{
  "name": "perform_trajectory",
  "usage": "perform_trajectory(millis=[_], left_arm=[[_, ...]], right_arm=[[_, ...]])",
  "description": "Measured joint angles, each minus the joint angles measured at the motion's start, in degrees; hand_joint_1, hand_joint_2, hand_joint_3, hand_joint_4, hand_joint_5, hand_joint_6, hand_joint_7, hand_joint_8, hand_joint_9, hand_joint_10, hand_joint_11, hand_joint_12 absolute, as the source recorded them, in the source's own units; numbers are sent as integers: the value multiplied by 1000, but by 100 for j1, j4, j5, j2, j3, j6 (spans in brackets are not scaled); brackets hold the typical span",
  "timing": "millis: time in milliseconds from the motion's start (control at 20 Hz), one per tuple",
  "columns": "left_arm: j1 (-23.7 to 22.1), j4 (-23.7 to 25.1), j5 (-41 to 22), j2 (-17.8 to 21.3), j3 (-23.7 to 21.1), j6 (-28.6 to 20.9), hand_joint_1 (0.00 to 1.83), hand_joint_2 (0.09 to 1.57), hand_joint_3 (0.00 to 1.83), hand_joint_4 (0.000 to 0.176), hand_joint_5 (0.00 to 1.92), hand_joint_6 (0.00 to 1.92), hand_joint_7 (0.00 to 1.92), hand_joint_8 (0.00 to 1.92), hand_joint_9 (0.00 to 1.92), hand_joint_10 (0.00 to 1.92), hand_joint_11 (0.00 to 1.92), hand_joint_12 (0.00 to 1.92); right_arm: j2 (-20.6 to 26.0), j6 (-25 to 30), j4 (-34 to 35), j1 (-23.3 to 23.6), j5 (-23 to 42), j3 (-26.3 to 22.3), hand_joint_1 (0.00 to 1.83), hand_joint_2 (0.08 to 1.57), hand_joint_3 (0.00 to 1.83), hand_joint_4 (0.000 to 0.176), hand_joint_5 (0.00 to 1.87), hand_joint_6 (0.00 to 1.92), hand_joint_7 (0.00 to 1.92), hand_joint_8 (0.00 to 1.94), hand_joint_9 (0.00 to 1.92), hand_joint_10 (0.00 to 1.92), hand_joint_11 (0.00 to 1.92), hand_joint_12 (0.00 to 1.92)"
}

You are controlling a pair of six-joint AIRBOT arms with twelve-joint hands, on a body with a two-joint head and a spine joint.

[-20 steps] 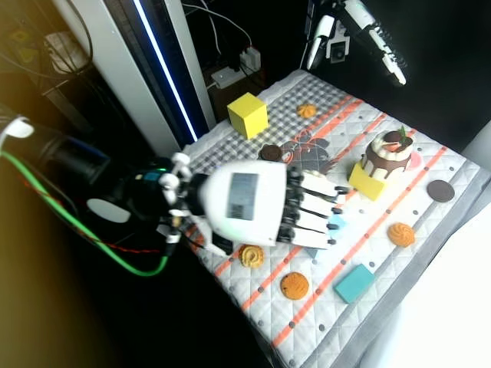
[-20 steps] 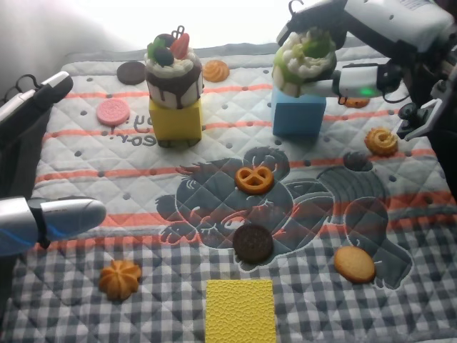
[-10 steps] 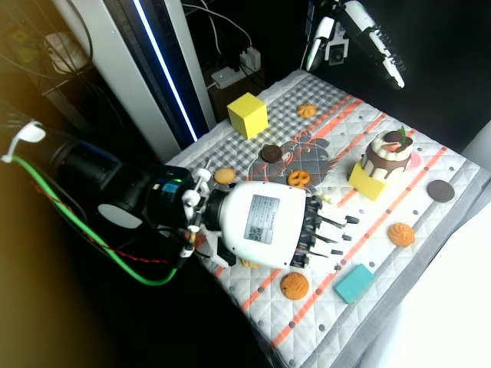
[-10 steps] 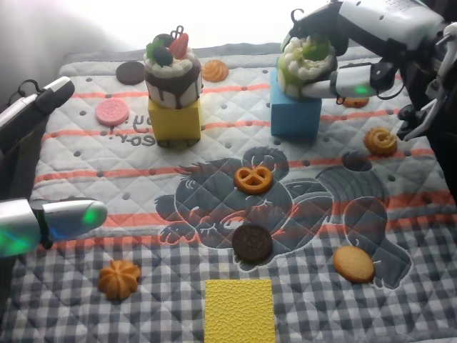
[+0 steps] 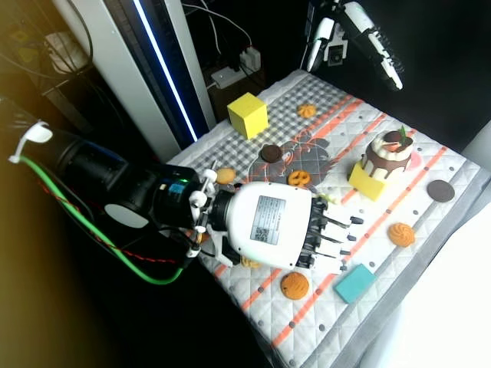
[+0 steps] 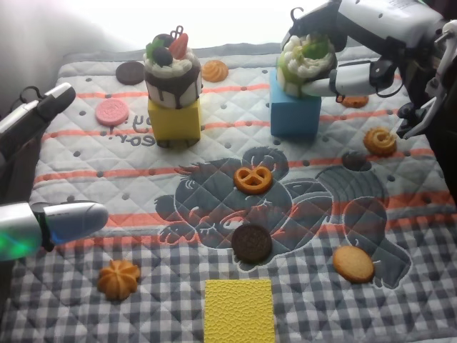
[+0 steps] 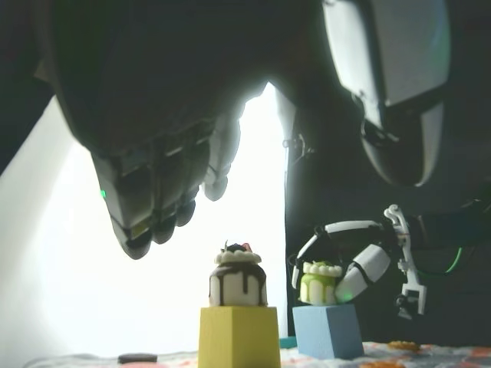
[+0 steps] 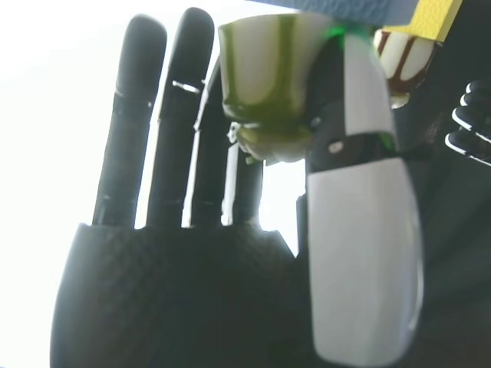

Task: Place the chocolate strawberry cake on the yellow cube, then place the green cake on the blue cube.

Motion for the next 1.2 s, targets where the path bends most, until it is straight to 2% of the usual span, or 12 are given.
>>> perform_trajectory(millis=[100, 300, 550, 600, 700, 800, 850, 950, 1050, 1100, 1150, 1200], left_arm=[[2, -9, 0, -7, 0, -15, 725, 878, 8, 94, 0, 0, 0, 0, 0, 0, 0, 0], [48, -35, -4, -7, 22, -22, 724, 872, 3, 162, 0, 0, 0, 0, 0, 0, 0, 0], [55, -31, -13, -9, 22, -63, 740, 879, 4, 121, 0, 0, 0, 0, 0, 0, 0, 0], [59, -26, -17, -9, 22, -85, 755, 875, 2, 130, 0, 0, 0, 0, 0, 0, 0, 0], [83, -26, -33, -9, 22, -146, 747, 881, 4, 117, 0, 0, 0, 0, 0, 0, 0, 0], [85, -42, -37, -7, 22, -173, 753, 898, 11, 102, 0, 0, 0, 0, 0, 0, 0, 0], [92, -39, -44, -7, 22, -184, 755, 901, 12, 101, 0, 0, 0, 0, 0, 0, 0, 0], [127, -26, -55, -11, 22, -199, 750, 900, 10, 92, 0, 0, 0, 0, 0, 0, 0, 0], [127, -42, -59, -17, 22, -205, 734, 893, 5, 133, 0, 0, 0, 0, 0, 0, 0, 0], [127, -39, -59, -17, 22, -205, 735, 895, 5, 120, 0, 0, 0, 0, 0, 0, 0, 0], [127, -37, -59, -17, 22, -205, 748, 898, 6, 127, 0, 0, 0, 0, 0, 0, 0, 0], [127, -42, -59, -17, 22, -205, 759, 896, 4, 115, 0, 0, 0, 0, 0, 0, 0, 0]], right_arm=[[0, 0, -2, 4, 7, 0, 1205, 1134, 1, 13, 1007, 963, 878, 1119, 930, 318, 638, 1211], [0, -2, -9, 7, 9, -13, 1213, 1138, 0, 0, 1031, 950, 838, 1151, 947, 248, 670, 1215], [0, -4, -2, 7, 9, -37, 1205, 1138, 4, 0, 996, 864, 878, 1240, 961, 474, 709, 1360], [0, -4, -2, 7, 9, -66, 1103, 1117, 0, 11, 985, 948, 844, 713, 917, 523, 676, 1365], [0, -7, 9, -2, 13, -70, 992, 1141, 0, 160, 911, 1076, 914, 169, 830, 407, 476, 1345], [0, -4, 76, -52, 46, -70, 971, 1156, 0, 175, 879, 1127, 888, 16, 823, 240, 420, 1289], [0, -4, 96, -72, 44, -70, 940, 1099, 0, 24, 805, 489, 867, 6, 827, 198, 417, 1258], [7, -7, 103, -72, 44, -70, 895, 1096, 0, 7, 869, 69, 862, 2, 797, 114, 296, 1298], [7, -17, 105, -72, 42, -63, 895, 1103, 0, 0, 888, 13, 837, 3, 826, 97, 360, 1279], [7, -17, 103, -72, 44, -63, 896, 1098, 0, 0, 896, 11, 847, 7, 843, 102, 383, 1288], [7, -17, 103, -72, 42, -63, 886, 1090, 0, 0, 907, 13, 869, 15, 872, 113, 416, 1301], [7, -17, 103, -72, 42, -63, 858, 1089, 0, 24, 913, 8, 871, 11, 885, 116, 423, 1324]])
